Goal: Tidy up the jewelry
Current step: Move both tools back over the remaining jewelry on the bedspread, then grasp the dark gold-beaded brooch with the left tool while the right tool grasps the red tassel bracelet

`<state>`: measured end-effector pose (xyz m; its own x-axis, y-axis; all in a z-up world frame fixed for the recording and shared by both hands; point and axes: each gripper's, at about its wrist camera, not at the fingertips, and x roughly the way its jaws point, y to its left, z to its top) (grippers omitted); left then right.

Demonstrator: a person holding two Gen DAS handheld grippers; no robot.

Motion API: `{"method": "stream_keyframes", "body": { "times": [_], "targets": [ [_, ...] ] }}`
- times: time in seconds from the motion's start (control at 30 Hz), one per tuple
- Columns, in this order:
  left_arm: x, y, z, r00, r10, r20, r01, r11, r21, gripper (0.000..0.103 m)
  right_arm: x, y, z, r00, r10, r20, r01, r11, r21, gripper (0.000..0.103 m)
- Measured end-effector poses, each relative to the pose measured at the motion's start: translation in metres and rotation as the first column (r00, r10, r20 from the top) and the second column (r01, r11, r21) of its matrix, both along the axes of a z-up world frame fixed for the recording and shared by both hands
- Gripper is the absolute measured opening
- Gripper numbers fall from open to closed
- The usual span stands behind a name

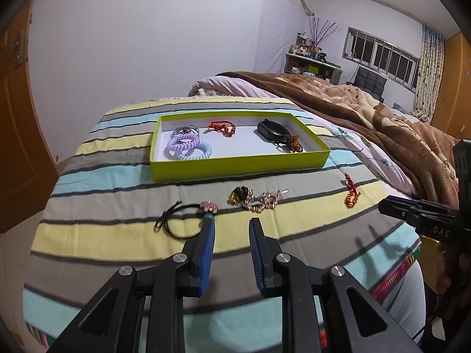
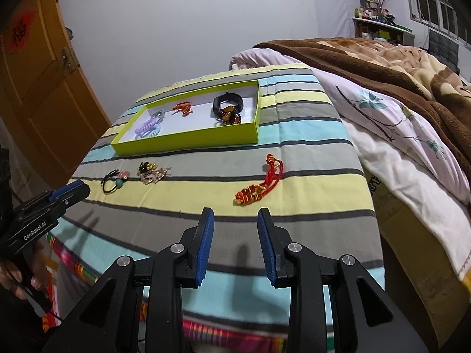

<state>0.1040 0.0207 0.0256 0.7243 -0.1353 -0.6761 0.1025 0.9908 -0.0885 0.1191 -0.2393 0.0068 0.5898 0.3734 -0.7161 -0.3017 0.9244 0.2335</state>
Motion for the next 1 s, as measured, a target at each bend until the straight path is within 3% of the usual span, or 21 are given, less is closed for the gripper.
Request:
{"method": "stream_keyframes", "body": {
  "times": [0.07,0.2,0.57,0.8,0.87,0.93,1.0],
  "targets": [
    [0.013,-0.002,-0.002,1.0,-0.008,-0.004,0.008,1.0,0.009,0.024,0.007,0.002,-0.004,1.0,-0.013,-0.013,0.013,1.0,0.0,0.031],
    [0.036,-0.006,-0.007,0.999,-0.026,-0.019,0.026,1.0,0.008,0.034,0.019,0.004,-0.01,0.998,-0.047,-0.03,0.047,0.999,0.004,0.031],
    [0.086,-0.017,-0.034,0.995,-0.042,-0.096,0.044,0.999,0.015,0.034,0.046,0.012,-0.028,0.992,-0.098,-0.074,0.095,0.994,-0.046,0.031],
    [0.098,-0.023,-0.043,0.991,-0.033,-0.128,0.04,0.998,0.049,0.034,0.054,0.022,-0.029,0.995,-0.092,-0.049,0.086,0.99,-0.11,0.031],
    [0.1,-0.023,-0.044,0.991,-0.03,-0.133,0.037,0.998,0.05,0.033,0.055,0.023,-0.029,0.995,-0.09,-0.043,0.084,0.989,-0.124,0.031],
    [0.098,-0.024,-0.044,0.991,-0.037,-0.132,0.044,0.998,0.05,0.022,0.055,0.025,-0.029,0.996,-0.085,-0.036,0.079,0.987,-0.141,0.031],
    [0.096,-0.027,-0.044,0.991,-0.034,-0.127,0.044,0.996,0.074,0.022,0.055,0.026,-0.029,0.996,-0.087,-0.029,0.081,0.984,-0.158,0.024]
  ]
}}
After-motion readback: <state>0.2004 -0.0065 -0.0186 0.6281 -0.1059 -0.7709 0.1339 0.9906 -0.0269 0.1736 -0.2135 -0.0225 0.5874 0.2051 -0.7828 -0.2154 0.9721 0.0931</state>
